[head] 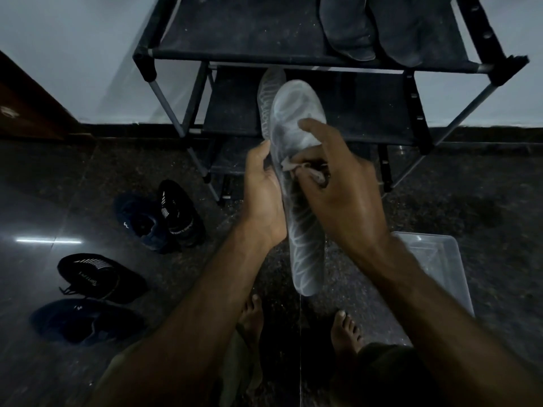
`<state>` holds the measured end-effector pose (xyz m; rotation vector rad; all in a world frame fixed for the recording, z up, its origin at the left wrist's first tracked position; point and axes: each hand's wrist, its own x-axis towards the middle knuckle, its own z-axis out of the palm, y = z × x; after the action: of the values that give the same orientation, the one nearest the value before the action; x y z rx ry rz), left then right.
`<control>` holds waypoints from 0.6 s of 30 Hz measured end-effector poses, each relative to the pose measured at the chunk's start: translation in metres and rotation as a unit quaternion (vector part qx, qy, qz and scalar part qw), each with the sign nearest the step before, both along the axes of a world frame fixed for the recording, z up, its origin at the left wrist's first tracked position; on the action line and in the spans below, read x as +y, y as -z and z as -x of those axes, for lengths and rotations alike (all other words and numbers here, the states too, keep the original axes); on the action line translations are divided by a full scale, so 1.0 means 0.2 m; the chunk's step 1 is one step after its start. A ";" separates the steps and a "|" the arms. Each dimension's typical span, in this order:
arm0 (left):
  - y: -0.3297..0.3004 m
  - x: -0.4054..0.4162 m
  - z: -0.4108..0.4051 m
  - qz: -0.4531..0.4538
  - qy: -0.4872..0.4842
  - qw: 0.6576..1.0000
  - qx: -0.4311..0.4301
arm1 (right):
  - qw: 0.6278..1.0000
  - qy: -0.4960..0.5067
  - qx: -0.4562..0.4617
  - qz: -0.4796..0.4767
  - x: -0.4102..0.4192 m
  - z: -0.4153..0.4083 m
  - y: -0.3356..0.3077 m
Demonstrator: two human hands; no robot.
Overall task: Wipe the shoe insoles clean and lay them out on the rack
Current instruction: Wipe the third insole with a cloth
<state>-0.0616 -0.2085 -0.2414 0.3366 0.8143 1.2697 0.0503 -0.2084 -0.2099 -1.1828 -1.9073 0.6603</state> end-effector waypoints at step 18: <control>-0.02 -0.02 -0.02 0.016 0.027 0.999 0.017 | 0.999 -0.051 0.011 -0.006 0.02 -0.03 -0.01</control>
<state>-0.0571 -0.2132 -0.2379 0.3534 0.8472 1.2025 0.0559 -0.2047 -0.2070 -1.0720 -1.9608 0.7123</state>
